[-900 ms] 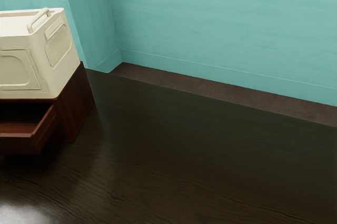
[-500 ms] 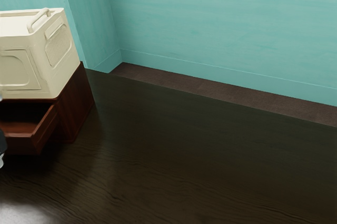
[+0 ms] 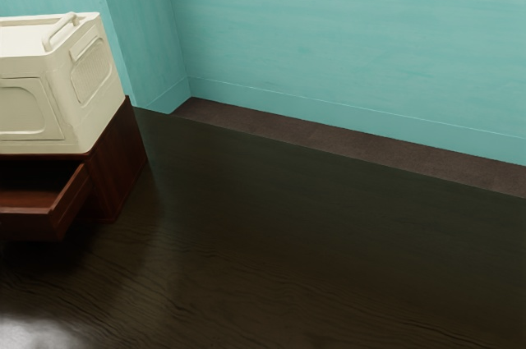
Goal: Push the drawer handle with one arm to close the drawer
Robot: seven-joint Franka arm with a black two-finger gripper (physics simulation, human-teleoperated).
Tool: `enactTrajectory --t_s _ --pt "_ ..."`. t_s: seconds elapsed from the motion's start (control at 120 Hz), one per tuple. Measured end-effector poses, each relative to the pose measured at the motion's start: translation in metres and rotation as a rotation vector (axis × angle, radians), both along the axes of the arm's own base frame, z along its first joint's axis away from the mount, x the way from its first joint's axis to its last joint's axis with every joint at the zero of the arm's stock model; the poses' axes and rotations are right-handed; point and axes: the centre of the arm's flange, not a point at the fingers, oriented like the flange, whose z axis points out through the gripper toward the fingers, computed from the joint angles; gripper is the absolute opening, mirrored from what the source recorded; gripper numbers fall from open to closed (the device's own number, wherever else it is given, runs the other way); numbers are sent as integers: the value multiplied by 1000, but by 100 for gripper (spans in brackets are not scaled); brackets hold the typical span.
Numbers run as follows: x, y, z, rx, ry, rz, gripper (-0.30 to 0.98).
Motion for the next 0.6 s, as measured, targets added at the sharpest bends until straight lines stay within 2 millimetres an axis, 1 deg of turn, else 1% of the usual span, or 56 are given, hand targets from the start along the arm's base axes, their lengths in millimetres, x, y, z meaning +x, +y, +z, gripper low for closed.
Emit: enactTrajectory --t_s 0.167,0.258,0.333,0.492,0.6 --pt "6 5 1 13 -56 -21 -8" --pt "0 12 1 17 -69 -11 -9" --pt "0 14 -1 20 -72 -17 -10" --pt "4 17 -2 30 -80 -35 -10" --pt "10 22 -4 38 -79 -47 -10"
